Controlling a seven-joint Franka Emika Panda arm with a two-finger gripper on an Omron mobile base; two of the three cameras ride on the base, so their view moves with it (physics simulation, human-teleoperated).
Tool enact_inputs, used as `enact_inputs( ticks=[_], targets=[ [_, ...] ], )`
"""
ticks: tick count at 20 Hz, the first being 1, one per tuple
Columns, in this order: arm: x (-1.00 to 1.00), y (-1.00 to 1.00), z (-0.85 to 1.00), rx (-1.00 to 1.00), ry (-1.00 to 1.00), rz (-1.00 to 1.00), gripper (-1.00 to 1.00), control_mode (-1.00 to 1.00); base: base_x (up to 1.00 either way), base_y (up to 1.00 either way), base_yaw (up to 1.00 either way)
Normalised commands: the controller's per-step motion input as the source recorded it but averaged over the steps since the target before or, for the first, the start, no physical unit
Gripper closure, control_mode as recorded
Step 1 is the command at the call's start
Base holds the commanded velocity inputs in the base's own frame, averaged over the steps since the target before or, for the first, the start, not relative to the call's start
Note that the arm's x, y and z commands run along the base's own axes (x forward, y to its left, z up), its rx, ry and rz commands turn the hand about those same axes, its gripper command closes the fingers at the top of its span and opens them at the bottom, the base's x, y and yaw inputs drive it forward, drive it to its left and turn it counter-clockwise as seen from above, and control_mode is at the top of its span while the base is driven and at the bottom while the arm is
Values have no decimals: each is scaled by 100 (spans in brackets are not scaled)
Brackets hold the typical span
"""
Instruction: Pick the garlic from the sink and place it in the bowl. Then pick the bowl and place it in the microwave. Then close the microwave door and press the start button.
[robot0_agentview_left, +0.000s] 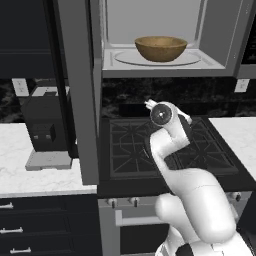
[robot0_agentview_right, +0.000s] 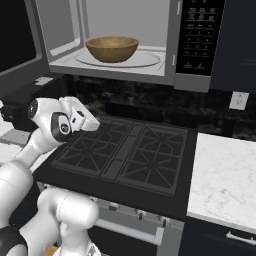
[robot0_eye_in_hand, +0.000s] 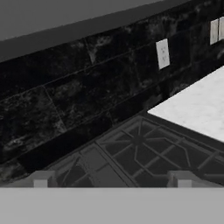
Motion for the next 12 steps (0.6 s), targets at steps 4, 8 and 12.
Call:
enact_inputs(
  ticks=[4,8,12],
  targets=[
    [-19,48,-23,-20,-9,-11,-100,-100,0,0,0],
    [-14,79,-17,-24,-5,-19,-100,-100,0,0,0],
    [-30,90,-12,-26,-11,-20,-100,-100,0,0,0]
  ],
)
